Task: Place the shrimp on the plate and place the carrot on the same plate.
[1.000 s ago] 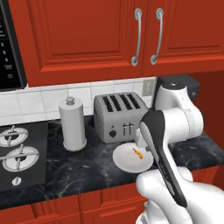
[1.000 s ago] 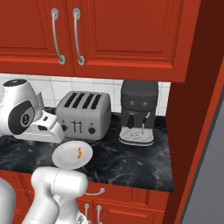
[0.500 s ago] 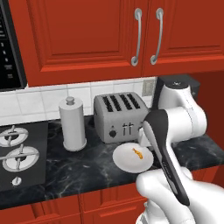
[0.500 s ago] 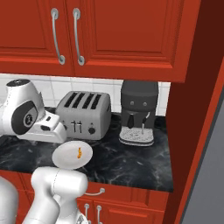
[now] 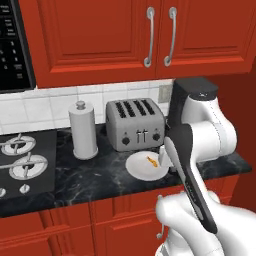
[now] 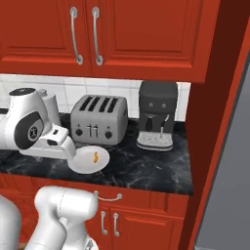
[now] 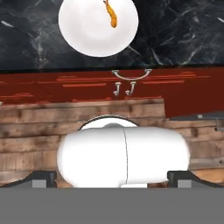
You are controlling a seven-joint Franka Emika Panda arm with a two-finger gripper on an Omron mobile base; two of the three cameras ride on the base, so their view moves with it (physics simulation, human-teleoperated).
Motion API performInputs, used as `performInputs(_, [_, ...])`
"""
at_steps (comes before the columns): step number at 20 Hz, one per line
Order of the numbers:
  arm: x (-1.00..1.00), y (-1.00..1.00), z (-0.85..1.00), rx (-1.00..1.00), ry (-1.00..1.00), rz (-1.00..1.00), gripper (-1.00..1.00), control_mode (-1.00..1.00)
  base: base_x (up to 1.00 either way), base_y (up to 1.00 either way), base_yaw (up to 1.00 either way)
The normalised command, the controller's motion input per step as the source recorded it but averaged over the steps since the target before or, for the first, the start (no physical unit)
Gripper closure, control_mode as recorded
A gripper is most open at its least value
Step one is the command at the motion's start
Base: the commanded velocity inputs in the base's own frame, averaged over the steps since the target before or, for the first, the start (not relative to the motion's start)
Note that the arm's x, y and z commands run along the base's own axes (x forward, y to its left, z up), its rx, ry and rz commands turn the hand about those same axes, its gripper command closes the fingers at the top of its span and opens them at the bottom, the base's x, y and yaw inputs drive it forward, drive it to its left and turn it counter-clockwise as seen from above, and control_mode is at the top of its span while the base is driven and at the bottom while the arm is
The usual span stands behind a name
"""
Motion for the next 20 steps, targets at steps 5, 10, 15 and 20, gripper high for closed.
performInputs(5, [0.0, 0.0, 0.0, 0.0, 0.0, 0.0, -1.0, 1.0, -1.0, 0.79, 0.0])
performInputs(10, [0.0, 0.0, 0.0, 0.0, 0.0, 0.0, -1.0, 1.0, -0.46, 1.0, 0.0])
performInputs(15, [0.0, 0.0, 0.0, 0.0, 0.0, 0.0, -1.0, 1.0, 0.0, 1.0, 0.0])
performInputs(20, [0.0, 0.0, 0.0, 0.0, 0.0, 0.0, -1.0, 1.0, 0.0, 1.0, 0.0])
